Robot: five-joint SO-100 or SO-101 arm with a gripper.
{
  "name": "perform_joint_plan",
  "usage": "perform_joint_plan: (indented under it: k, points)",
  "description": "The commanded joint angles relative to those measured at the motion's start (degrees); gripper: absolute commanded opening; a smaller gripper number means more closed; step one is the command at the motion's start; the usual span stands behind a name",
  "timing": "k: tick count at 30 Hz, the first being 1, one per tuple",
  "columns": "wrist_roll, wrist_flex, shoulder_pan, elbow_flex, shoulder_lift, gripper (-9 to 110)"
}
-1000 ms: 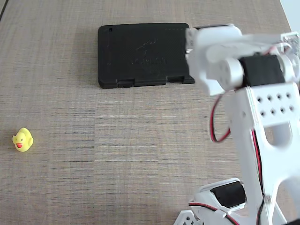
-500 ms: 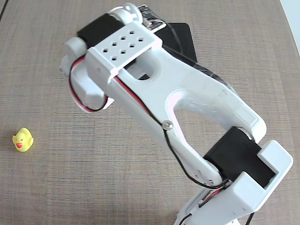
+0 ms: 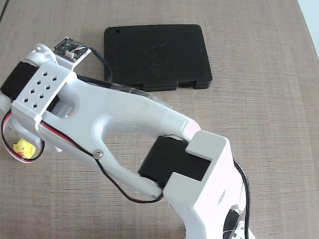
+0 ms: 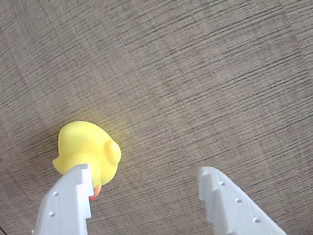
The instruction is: Grasp a duck and put it on the black surface.
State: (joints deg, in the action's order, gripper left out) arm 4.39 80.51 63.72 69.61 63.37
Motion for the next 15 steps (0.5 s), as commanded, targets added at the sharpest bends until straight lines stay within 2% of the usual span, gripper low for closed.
perform_joint_plan:
  k: [1, 15]
  points:
    - [-0.5, -0.3, 1.6, -6.4, -3.0, 21]
    - [-0.6, -0.3, 4.0, -19.3, -9.8, 21]
